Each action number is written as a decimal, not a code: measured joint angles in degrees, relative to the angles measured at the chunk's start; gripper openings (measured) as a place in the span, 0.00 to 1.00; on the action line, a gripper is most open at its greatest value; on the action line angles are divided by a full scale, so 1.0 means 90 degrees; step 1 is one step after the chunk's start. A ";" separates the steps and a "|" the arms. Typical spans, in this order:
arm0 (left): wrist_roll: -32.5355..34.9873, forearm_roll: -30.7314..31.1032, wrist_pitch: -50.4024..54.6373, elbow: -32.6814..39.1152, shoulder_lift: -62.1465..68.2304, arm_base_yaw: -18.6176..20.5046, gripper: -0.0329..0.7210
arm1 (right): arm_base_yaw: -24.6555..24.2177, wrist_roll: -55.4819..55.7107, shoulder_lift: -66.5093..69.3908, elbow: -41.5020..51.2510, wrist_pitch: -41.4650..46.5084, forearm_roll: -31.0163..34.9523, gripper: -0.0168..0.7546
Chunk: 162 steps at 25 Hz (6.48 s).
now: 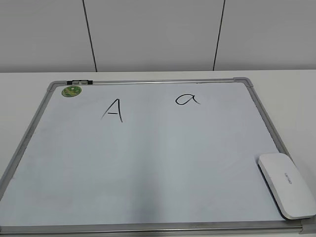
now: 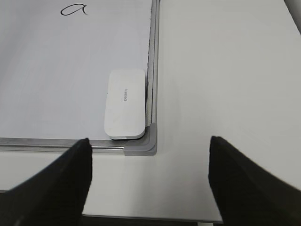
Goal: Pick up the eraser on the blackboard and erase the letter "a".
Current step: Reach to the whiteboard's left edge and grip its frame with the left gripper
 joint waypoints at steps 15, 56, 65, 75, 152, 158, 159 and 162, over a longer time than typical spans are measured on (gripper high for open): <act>0.0000 0.0000 0.0000 0.0000 0.0000 0.0000 0.67 | 0.0000 0.0000 0.0000 0.0000 0.0000 0.0000 0.76; 0.0003 0.0000 -0.0550 -0.0453 0.0515 0.0000 0.74 | 0.0000 0.0000 0.0000 0.0000 0.0000 0.0000 0.76; 0.0003 -0.0278 -0.1900 -0.0479 0.3009 0.0000 0.75 | 0.0000 0.0000 0.0000 0.0000 0.0000 0.0000 0.76; 0.0003 -0.0358 -0.2191 -0.1359 0.6347 0.0000 0.75 | 0.0000 0.0000 0.0000 0.0000 0.0000 0.0000 0.76; 0.2220 -0.2742 -0.1182 -0.6071 1.3719 0.1087 0.32 | 0.0000 0.0000 0.0000 0.0000 -0.0013 0.0000 0.76; 0.2220 -0.2758 -0.1182 -0.6082 1.3773 0.1087 0.30 | 0.0000 0.0000 0.0000 0.0000 -0.0013 0.0000 0.76; 0.2220 -0.2772 -0.1182 -0.6085 1.3782 0.1087 0.30 | 0.0000 0.0000 0.0000 0.0000 -0.0013 0.0000 0.76; 0.2220 -0.2789 -0.1172 -0.6096 1.3802 0.1087 0.30 | 0.0000 0.0000 0.0000 0.0000 -0.0013 0.0000 0.76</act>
